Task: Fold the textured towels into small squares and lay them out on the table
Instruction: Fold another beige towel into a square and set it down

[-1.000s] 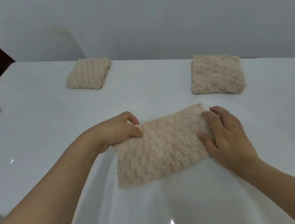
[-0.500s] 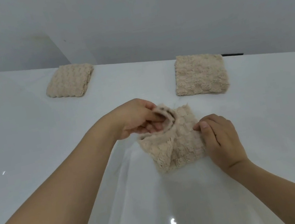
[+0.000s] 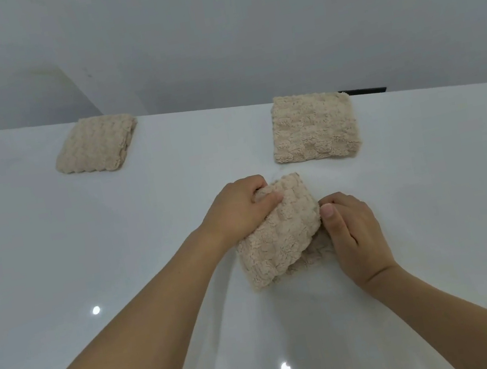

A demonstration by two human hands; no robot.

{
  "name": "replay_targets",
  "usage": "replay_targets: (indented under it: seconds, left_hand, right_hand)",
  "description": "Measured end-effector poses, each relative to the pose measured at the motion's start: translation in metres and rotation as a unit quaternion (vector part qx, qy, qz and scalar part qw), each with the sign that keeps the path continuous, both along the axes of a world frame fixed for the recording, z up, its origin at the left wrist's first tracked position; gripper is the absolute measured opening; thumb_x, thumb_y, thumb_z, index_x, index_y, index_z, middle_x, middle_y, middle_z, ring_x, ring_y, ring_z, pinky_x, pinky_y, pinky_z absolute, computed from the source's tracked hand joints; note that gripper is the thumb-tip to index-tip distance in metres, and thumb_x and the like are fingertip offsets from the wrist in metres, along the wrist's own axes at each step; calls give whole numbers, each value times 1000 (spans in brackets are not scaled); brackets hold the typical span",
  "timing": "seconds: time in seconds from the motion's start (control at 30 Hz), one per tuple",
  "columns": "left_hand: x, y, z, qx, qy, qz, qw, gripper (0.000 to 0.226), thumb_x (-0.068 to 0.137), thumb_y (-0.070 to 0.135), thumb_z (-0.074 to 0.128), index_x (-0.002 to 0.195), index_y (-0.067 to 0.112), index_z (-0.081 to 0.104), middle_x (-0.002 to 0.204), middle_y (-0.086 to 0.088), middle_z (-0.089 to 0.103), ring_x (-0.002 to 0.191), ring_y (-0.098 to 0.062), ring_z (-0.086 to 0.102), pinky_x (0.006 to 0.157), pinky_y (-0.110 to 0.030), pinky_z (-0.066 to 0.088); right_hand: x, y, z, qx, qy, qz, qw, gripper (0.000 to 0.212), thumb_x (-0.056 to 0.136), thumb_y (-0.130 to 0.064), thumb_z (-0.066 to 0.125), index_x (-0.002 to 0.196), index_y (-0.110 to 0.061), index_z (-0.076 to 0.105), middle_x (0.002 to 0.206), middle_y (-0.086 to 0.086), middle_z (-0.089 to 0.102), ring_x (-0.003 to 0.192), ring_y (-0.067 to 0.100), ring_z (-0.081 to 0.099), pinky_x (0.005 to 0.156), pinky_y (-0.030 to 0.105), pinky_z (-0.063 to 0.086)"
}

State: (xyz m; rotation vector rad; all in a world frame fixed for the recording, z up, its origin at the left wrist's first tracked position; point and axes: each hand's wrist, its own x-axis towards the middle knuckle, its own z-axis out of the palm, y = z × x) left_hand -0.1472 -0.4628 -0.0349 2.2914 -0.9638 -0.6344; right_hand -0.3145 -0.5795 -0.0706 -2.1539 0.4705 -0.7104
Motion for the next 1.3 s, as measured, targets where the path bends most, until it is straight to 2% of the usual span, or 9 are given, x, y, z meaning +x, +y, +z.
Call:
replay_targets:
  seconds: [0.2,0.4,0.57,0.67,0.77,0.9,1.03,1.2,1.3]
  left_hand:
    - [6,2,1,4,8,-25,1000,36,91,46,63,80,12,57,79,-8,63,65,-11,51,61,-31,39]
    - [3,10,1,-21,44,12,999,36,96,42,53,79,11,55,63,5,52,56,-8,46,58,-27,38]
    - [10,31,-8,-37,27,49,998,17,95,37,57,84,26,62,73,12,66,69,0,57,94,-39,43]
    - [1,28,-12,-51,-18,63,997,16,97,36,56,89,22,62,80,13,62,91,5,50,105,-36,29]
    - [-1,26,-17,-55,-42,70,995,17,98,34,56,94,19,62,84,13,59,92,22,37,98,-29,24]
    - [1,27,-18,-53,-32,66,996,16,97,37,55,94,23,62,89,9,61,97,5,41,96,-28,26]
    - [8,28,-23,-44,15,89,995,19,87,56,55,86,38,61,90,6,65,108,-20,50,93,-26,37]
    - [16,28,-11,-47,122,85,988,26,85,50,64,77,25,64,59,7,53,64,-7,51,72,-30,42]
    - [24,30,-2,11,143,80,986,33,68,56,61,70,23,63,64,8,58,87,-19,53,100,-47,39]
  right_hand:
    - [-1,-3,-2,30,-8,1,1000,49,93,-64,30,60,-33,49,76,-7,57,74,9,54,67,29,41]
    - [2,-2,-10,-51,39,6,998,18,68,-22,49,54,-22,37,81,-8,53,66,14,47,64,37,41]
    - [-1,1,-8,-66,81,-48,993,36,78,-28,35,50,-14,53,84,-4,57,76,21,49,75,35,34]
    - [2,5,-1,-85,108,-93,986,39,87,-43,38,66,-14,54,88,-4,52,80,19,47,77,31,28]
    - [2,7,2,-104,109,-40,988,31,90,-44,46,105,-18,55,121,-2,50,109,17,49,92,32,34]
    - [1,9,5,-160,163,58,972,47,99,-45,33,141,-29,42,152,-12,32,137,9,32,110,34,25]
    - [5,9,2,-208,235,92,945,51,100,-40,23,149,-31,30,158,-12,23,143,11,24,114,38,17]
    - [6,8,-1,-217,245,83,941,56,93,-29,25,147,-27,37,156,-9,30,142,11,28,114,36,18]
    - [7,9,-2,-234,241,75,939,55,93,-26,25,147,-23,39,154,-6,34,141,13,32,114,36,19]
